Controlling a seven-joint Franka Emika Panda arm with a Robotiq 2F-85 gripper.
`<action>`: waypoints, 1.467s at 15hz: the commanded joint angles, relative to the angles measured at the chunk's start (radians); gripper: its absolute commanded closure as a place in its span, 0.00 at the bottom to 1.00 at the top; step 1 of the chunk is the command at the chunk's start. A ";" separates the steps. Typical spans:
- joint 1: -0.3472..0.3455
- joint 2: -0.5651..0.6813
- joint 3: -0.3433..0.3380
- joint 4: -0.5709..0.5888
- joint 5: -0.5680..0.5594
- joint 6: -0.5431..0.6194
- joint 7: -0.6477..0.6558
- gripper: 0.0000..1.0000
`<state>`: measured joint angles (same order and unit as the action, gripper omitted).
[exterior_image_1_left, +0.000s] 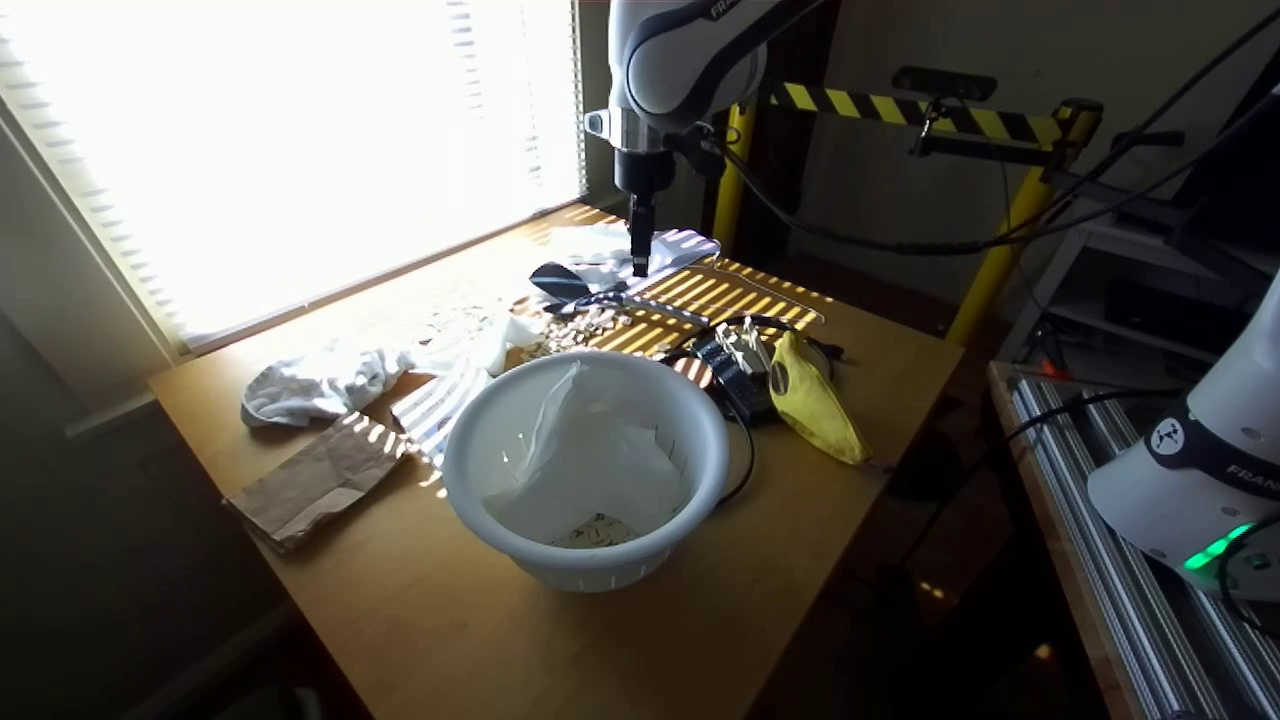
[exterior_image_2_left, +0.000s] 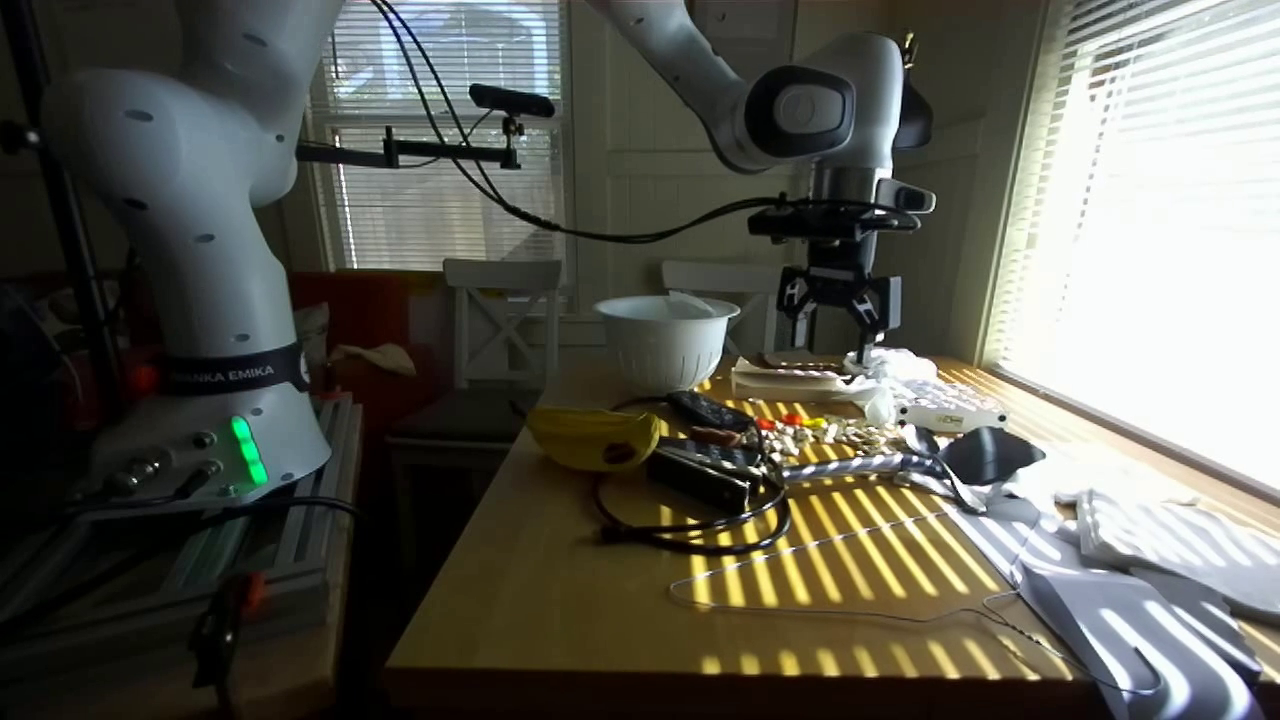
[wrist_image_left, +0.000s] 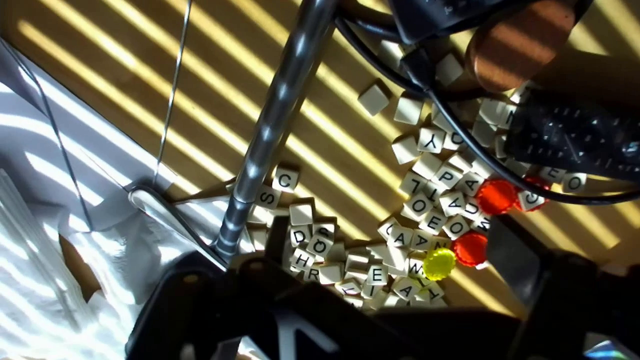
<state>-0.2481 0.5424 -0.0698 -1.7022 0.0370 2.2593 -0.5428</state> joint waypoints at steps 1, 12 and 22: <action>-0.069 0.144 0.015 0.197 0.080 -0.106 0.082 0.00; -0.142 0.449 0.028 0.588 0.237 -0.225 0.409 0.00; -0.143 0.492 0.001 0.643 0.185 -0.256 0.364 0.00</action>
<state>-0.3942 1.0311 -0.0667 -1.0600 0.2265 1.9880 -0.1729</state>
